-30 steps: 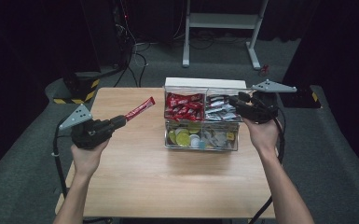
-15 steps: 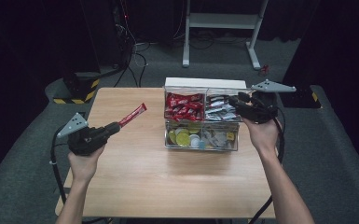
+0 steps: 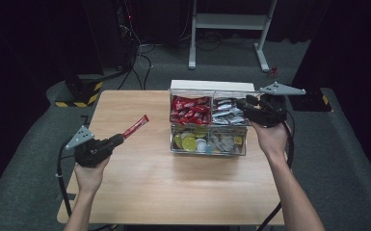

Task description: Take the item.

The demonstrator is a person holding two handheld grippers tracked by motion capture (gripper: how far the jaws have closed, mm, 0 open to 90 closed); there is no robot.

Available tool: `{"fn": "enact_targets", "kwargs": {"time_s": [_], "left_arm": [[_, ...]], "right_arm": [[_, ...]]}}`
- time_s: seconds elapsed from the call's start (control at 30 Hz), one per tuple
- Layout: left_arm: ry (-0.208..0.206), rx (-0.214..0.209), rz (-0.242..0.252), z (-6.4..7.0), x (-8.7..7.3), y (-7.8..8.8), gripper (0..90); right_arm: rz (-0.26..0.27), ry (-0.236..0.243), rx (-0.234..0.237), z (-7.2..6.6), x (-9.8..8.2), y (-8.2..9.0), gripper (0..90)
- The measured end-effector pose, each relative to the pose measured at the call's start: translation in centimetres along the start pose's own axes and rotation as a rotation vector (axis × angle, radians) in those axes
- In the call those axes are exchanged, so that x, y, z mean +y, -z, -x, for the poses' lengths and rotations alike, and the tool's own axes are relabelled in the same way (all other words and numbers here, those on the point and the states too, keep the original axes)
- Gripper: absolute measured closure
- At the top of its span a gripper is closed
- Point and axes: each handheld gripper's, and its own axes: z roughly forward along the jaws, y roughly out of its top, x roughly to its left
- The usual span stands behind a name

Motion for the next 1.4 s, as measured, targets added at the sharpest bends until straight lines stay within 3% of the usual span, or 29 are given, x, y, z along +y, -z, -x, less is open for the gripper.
{"fn": "enact_targets", "kwargs": {"time_s": [0.47,1.1,1.4], "left_arm": [[0.024,0.028,-0.048,-0.1,-3.3,-1.9,83.8],[0.047,0.068,-0.114,0.1,-6.7,-5.3,83.0],[0.038,0.083,-0.142,0.3,-7.6,-6.6,83.0]], "right_arm": [[-0.003,0.003,-0.002,0.0,0.0,-0.1,56.6],[-0.002,-0.004,-0.003,0.0,-0.1,-0.2,56.5],[-0.003,-0.002,-0.005,-0.1,-0.1,-0.2,56.3]]}}
